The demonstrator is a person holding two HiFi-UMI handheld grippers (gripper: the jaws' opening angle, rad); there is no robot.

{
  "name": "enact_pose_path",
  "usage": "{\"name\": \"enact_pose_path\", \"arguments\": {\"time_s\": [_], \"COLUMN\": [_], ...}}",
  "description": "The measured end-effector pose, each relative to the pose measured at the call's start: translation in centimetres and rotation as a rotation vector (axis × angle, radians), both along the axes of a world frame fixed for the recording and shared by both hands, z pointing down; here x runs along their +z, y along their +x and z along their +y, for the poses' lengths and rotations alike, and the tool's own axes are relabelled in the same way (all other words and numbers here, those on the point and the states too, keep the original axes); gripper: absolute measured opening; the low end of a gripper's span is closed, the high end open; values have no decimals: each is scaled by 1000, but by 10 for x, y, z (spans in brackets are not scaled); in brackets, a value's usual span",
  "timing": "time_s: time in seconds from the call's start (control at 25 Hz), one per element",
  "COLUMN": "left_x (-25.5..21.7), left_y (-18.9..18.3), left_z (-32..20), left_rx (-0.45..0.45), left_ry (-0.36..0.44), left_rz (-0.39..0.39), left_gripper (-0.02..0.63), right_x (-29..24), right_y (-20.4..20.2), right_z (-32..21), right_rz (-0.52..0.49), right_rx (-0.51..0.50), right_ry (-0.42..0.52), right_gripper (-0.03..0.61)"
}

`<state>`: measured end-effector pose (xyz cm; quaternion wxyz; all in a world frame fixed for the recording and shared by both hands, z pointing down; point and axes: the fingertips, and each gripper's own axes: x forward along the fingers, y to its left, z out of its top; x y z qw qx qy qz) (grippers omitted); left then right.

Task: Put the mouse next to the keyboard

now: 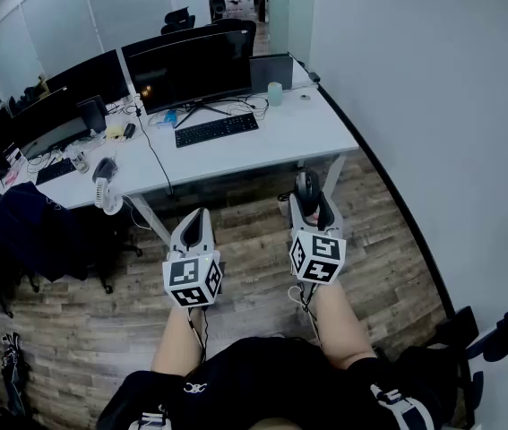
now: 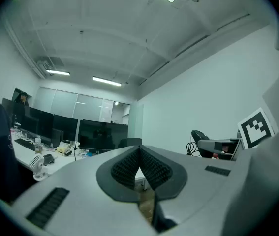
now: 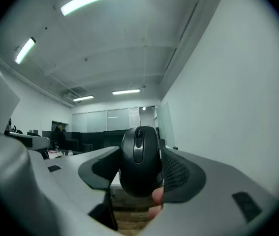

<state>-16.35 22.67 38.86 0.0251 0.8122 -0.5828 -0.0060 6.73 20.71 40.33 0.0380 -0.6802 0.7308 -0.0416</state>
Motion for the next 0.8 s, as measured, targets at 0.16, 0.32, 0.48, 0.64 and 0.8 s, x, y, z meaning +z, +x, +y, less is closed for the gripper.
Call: {"name": "enact_pose_path", "arguments": {"time_s": [0.16,0.32,0.48,0.64,0.8], "left_x": [-3,-4,-4,-2,2], "left_y": [7,22,42,66,86], "left_z": [-4,-12,-23,-39,-50], "left_rx": [5,11,17,20,18], "left_ry": [11,23,25,27,28], "left_rz": [1,-15,-17,-12,4], "left_gripper": [12,12,12,12,12], "right_x": [-3,-3,-3,-2,-2], "right_y": [4,11,27,47,65], "right_z": [-5,-13,-25,-40,-52], "right_rz": [5,-32,-35,-45,-32], "right_rx": [-16,-55,-61,-67,-76], "right_ry": [11,24,23,26,26], "right_gripper": [280,281,281,282,282]}}
